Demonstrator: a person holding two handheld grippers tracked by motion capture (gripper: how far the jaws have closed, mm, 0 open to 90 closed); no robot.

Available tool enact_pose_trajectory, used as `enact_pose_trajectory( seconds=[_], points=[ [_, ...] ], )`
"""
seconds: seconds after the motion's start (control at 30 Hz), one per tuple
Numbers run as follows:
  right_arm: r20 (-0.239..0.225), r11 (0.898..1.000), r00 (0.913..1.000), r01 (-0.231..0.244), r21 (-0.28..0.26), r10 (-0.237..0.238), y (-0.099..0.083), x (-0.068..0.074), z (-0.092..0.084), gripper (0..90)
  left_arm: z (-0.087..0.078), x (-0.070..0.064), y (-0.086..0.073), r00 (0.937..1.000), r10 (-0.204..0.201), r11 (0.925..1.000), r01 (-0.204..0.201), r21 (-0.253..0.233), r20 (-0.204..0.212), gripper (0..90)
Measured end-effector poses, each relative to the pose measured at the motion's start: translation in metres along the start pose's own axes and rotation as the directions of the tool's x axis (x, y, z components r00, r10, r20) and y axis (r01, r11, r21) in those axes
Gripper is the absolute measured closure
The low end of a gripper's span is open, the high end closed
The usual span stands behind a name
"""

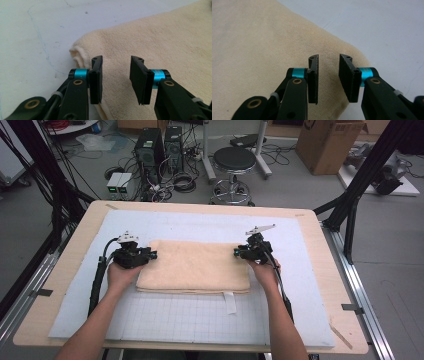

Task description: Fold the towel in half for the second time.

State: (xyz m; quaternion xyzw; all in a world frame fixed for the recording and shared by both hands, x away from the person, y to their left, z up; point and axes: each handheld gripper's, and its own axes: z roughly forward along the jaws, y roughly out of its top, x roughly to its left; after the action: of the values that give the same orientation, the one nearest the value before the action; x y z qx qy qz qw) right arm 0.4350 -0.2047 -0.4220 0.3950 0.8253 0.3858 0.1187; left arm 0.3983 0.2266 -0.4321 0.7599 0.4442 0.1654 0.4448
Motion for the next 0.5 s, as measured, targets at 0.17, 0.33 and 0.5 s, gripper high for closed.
enact_pose_trajectory(
  seconds=[0.17,0.33,0.5],
  points=[
    [0.0,1.0,0.9998,-0.02,0.012,0.02,-0.0034,-0.0014,0.0048,69.9,0.0062,-0.0002,-0.0029,1.0,0.002,0.9996,-0.002,0.027,0.001,63.5],
    [0.006,1.0,0.9998,-0.019,0.02,0.019,-0.0041,-0.0005,0.0069,69.3,0.0082,-0.0006,-0.0036,1.0,0.002,0.9994,-0.002,0.034,-0.002,63.2],
    [-0.001,1.0,0.9996,-0.027,0.015,0.027,-0.0037,0.0006,0.005,65.0,0.0054,-0.0015,-0.0021,1.0,0.008,0.9996,-0.008,0.026,0.002,62.1]
  ],
)
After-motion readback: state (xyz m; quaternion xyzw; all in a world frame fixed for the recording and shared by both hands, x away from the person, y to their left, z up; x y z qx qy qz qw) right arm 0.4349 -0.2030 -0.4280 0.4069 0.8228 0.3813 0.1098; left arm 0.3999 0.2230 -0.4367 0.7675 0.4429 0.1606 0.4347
